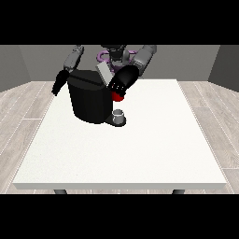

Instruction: Insert the coffee pod into the coffee machine and close the lid

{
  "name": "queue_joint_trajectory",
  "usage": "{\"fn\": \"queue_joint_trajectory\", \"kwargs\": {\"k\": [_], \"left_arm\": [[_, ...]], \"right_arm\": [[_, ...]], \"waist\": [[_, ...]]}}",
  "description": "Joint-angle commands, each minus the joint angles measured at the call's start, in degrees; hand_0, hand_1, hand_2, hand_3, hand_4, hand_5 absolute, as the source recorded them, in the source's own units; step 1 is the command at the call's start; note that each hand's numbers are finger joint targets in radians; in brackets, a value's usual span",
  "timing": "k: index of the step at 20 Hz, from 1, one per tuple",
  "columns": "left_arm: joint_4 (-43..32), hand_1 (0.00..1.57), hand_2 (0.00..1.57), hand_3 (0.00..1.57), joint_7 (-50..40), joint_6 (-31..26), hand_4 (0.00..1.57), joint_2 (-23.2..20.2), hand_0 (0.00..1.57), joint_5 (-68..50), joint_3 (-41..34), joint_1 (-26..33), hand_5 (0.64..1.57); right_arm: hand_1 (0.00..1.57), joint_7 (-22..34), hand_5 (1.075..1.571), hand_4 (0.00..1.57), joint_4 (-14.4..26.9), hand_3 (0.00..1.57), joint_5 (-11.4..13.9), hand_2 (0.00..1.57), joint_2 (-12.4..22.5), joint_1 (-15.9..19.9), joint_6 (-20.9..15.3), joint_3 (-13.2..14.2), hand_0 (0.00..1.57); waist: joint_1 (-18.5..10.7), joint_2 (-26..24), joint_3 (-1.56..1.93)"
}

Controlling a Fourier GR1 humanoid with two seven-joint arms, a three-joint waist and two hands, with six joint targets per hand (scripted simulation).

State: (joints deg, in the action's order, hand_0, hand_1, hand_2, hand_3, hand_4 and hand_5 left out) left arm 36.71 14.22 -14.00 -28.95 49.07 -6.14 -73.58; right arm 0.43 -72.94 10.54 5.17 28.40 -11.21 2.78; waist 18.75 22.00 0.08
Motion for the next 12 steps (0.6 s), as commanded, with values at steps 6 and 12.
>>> {"fn": "queue_joint_trajectory", "kwargs": {"k": [6, 12], "left_arm": [[-0.99, 0.74, 0.87, 0.65, 2.80, 4.33, 0.00, -3.26, 0.74, 3.38, 0.75, -1.20, 1.571], [-1.93, 0.00, 0.59, 0.46, 1.02, 3.92, 0.00, -2.60, 0.00, 4.26, 0.84, -0.11, 1.571]], "right_arm": [[0.00, 2.42, 1.571, 0.21, -2.00, 0.00, 1.40, 0.00, 0.59, 2.06, -0.44, -0.76, 0.00], [0.00, 1.43, 1.571, 0.00, -0.83, 0.00, 1.37, 0.00, -1.06, -0.39, -0.89, -1.32, 0.00]], "waist": [[1.79, 2.07, -0.09], [1.01, -0.13, -0.07]]}}
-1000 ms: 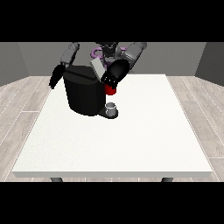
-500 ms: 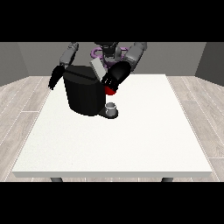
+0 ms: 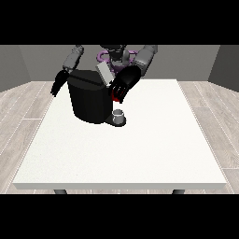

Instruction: Insert the coffee pod into the coffee machine and close the lid

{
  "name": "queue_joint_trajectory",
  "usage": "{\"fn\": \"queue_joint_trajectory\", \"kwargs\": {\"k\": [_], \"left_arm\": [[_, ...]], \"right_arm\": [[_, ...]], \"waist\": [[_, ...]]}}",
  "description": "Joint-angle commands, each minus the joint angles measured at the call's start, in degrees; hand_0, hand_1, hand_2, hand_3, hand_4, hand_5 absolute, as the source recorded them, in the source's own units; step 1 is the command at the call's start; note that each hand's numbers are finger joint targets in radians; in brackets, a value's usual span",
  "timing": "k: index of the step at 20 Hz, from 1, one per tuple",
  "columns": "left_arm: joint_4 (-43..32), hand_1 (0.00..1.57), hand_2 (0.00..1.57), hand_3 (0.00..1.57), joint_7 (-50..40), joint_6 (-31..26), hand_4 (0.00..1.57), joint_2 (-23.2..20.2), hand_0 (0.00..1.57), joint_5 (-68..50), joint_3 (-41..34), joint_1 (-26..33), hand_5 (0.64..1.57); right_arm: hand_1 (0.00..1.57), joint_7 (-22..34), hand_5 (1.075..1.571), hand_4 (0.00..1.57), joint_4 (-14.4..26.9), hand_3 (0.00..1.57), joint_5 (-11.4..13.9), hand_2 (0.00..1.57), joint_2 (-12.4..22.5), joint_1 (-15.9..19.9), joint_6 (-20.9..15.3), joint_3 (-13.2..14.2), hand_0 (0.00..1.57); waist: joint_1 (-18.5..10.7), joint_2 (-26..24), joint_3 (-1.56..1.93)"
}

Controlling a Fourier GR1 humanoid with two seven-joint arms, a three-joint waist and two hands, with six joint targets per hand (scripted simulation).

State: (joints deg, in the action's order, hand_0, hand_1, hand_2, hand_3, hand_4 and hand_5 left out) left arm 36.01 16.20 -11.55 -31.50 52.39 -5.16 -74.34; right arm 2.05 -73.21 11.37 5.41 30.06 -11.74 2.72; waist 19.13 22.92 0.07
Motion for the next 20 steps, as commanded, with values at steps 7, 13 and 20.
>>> {"fn": "queue_joint_trajectory", "kwargs": {"k": [7, 13, 20], "left_arm": [[-1.61, 0.00, 0.36, 0.25, 2.10, 1.57, 0.00, -0.42, 0.00, 1.25, 0.04, 2.39, 1.571], [-1.51, 0.00, 0.00, 0.00, -0.89, -2.80, 0.00, 3.15, 0.00, -1.00, -0.77, 6.06, 1.571], [1.11, 0.00, 0.13, 0.00, 0.29, -0.81, 0.00, 14.29, 0.00, -8.40, -4.34, 15.51, 1.571]], "right_arm": [[0.00, 1.01, 1.571, 0.00, -0.20, 0.00, -0.55, 0.00, -0.12, -1.39, 0.90, -0.11, 0.00], [0.00, -2.99, 1.571, 0.00, 3.09, 0.00, -1.32, 0.00, -1.74, -9.86, 0.96, -0.09, 0.00], [0.00, -3.51, 1.571, 0.00, 5.50, 0.00, -3.68, 0.00, -0.51, -14.45, 2.28, 2.59, 0.00]], "waist": [[-1.61, -2.01, -0.07], [-4.61, -10.95, -0.05], [-11.42, -20.97, -0.11]]}}
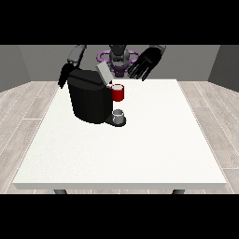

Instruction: Insert the coffee pod into the coffee machine and close the lid

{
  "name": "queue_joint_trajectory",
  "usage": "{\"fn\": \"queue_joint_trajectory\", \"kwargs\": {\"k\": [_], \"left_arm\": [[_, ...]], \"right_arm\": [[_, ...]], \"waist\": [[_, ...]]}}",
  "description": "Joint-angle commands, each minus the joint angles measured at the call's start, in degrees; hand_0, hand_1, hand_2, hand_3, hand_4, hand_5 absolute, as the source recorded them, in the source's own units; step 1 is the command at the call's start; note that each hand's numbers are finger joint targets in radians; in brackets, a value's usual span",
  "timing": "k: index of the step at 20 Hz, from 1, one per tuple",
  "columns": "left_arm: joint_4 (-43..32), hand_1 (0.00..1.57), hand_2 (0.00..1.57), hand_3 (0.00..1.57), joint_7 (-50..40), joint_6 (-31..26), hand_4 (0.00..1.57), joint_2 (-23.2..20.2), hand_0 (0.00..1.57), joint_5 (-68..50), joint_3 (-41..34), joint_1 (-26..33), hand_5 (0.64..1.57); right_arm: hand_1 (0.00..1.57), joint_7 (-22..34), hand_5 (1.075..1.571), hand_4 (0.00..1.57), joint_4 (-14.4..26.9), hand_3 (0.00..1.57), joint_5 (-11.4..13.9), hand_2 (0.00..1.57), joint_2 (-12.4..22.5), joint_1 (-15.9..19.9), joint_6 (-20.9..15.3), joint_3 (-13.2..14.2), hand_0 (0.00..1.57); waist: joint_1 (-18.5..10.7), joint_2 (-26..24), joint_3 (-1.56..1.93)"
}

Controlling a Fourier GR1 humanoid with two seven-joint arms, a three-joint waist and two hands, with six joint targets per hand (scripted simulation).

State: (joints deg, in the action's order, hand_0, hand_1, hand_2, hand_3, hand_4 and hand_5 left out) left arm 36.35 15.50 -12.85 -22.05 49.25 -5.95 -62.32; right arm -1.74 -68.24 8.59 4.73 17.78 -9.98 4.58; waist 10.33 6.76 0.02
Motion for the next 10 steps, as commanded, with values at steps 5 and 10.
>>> {"fn": "queue_joint_trajectory", "kwargs": {"k": [5, 10], "left_arm": [[-0.70, 0.00, 0.00, 0.00, 4.60, 0.11, 0.47, 14.63, 0.00, -19.45, -14.35, 13.84, 1.571], [-2.81, 0.00, 0.00, 0.00, 4.98, -1.54, 0.39, 21.09, 0.00, -24.14, -16.97, 23.12, 1.571]], "right_arm": [[0.00, -0.79, 1.571, 0.00, 1.03, 0.00, -1.35, 0.00, 0.00, -8.10, 0.16, 1.52, 0.00], [0.00, -0.52, 1.571, 0.00, -1.90, 0.00, -4.04, 0.00, -1.46, -7.30, 1.88, 1.47, 0.00]], "waist": [[-8.64, -12.83, -0.23], [-14.17, -21.29, -0.06]]}}
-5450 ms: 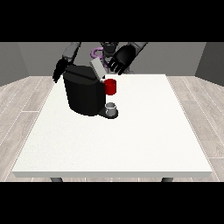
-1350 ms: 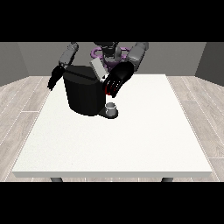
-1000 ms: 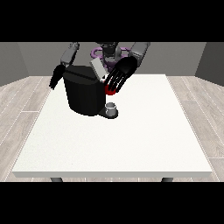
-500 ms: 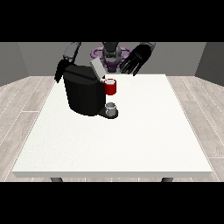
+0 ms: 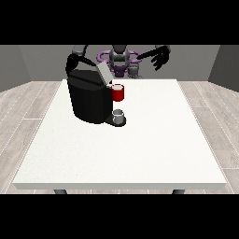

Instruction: Insert the coffee pod into the coffee machine and close the lid

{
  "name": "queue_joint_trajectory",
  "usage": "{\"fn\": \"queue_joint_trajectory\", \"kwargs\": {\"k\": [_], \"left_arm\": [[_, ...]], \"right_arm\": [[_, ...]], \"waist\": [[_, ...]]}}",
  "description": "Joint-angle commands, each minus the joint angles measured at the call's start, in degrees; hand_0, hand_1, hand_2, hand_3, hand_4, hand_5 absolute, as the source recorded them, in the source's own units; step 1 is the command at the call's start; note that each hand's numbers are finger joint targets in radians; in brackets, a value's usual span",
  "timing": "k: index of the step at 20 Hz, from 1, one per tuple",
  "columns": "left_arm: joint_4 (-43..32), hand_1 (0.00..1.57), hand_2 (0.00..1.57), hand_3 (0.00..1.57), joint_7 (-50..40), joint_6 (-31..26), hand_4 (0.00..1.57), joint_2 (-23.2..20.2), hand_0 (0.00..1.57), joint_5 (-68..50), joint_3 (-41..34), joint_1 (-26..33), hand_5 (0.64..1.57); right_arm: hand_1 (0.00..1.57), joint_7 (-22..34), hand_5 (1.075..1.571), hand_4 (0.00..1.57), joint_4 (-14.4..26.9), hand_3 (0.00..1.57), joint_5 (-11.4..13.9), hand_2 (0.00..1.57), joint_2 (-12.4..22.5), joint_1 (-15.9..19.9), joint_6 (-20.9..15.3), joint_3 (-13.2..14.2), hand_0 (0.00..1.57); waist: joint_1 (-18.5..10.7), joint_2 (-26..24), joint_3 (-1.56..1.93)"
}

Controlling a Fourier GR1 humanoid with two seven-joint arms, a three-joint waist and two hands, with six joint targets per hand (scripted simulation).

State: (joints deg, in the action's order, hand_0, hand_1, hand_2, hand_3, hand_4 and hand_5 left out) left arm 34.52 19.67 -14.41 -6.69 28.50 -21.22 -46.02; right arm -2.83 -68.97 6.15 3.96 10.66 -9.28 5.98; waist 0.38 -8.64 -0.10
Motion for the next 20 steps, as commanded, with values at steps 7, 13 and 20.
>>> {"fn": "queue_joint_trajectory", "kwargs": {"k": [7, 13, 20], "left_arm": [[1.47, 0.00, 0.00, 0.00, 0.59, -2.30, 0.39, 4.74, 0.00, -4.28, -0.46, 14.12, 1.571], [6.95, 0.00, 0.00, 0.00, -5.43, -6.22, 0.35, 6.62, 0.00, -11.16, 2.36, 16.22, 1.571], [16.90, 0.00, 0.00, 0.00, -5.36, -4.36, 0.40, 6.67, 0.00, -14.29, 7.96, 20.66, 1.571]], "right_arm": [[0.00, 2.79, 1.571, 0.20, -6.12, 0.00, -2.25, 0.00, 2.41, 2.05, 7.82, -2.83, 0.00], [0.00, 5.42, 1.571, 0.00, -2.95, 0.00, -1.52, 0.00, 6.30, 5.05, 8.67, -0.52, 0.00], [0.00, 6.92, 1.571, 0.00, 1.23, 0.00, -6.88, 0.00, 8.43, 12.56, 10.41, 5.10, 0.00]], "waist": [[-6.51, -8.61, 0.11], [-11.45, -10.17, 0.13], [-12.78, -2.90, 0.13]]}}
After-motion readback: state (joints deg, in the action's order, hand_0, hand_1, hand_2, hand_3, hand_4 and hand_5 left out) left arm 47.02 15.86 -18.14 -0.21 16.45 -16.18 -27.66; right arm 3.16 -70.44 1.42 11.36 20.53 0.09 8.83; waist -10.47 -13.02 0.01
